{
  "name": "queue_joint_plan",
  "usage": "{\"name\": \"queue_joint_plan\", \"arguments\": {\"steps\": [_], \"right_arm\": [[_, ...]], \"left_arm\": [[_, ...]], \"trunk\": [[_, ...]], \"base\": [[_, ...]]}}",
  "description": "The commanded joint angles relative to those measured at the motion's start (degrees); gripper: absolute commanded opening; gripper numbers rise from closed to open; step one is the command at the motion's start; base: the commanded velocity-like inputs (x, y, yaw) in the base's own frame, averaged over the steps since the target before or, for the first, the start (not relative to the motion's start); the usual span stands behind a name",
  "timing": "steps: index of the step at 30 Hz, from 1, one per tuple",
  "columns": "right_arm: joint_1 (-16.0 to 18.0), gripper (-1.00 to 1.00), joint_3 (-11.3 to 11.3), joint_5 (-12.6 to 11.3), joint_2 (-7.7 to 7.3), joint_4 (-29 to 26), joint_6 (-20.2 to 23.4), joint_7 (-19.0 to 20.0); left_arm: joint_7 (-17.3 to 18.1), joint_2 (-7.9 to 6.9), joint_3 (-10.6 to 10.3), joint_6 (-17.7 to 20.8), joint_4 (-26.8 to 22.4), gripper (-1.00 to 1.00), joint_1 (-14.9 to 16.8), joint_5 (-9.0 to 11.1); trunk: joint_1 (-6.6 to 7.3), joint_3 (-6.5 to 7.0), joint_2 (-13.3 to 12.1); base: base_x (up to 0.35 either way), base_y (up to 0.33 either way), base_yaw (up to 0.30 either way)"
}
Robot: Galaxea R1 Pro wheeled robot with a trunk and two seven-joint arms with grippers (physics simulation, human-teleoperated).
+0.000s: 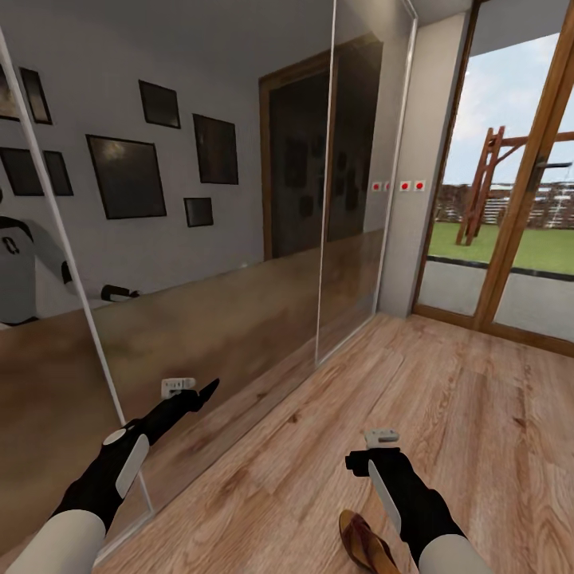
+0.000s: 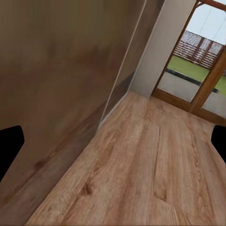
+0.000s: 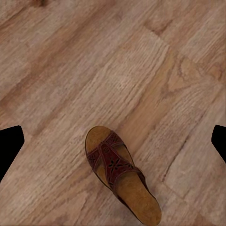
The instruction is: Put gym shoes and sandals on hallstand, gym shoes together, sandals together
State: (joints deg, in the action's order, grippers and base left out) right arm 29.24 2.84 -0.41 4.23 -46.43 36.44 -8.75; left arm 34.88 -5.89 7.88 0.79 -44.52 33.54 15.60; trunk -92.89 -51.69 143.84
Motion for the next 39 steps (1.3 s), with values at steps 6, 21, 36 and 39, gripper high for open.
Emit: {"name": "queue_joint_plan", "arguments": {"steps": [6,21,36,39], "right_arm": [[0.03,1.0,0.15,-0.04,-0.01,-0.06,0.3,-0.3],[0.03,1.0,0.15,-0.03,-0.01,-0.06,0.3,-0.3],[0.03,1.0,0.15,-0.03,-0.01,-0.06,0.3,-0.3],[0.03,1.0,0.15,-0.04,-0.01,-0.06,0.3,-0.3]], "left_arm": [[0.28,0.0,0.08,0.09,0.05,1.0,0.04,0.31],[0.28,0.0,0.03,0.09,0.05,1.0,0.04,0.31],[0.28,0.0,0.1,0.09,0.05,1.0,0.04,0.31],[0.28,0.0,0.06,0.09,0.05,1.0,0.04,0.31]], "trunk": [[0.01,-0.06,0.03],[0.01,-0.45,0.03],[0.01,-0.56,0.03],[0.01,-0.56,0.03]], "base": [[0.014,-0.003,0.0],[0.007,-0.005,0.142],[0.053,-0.046,0.039],[0.011,-0.006,0.0]]}}
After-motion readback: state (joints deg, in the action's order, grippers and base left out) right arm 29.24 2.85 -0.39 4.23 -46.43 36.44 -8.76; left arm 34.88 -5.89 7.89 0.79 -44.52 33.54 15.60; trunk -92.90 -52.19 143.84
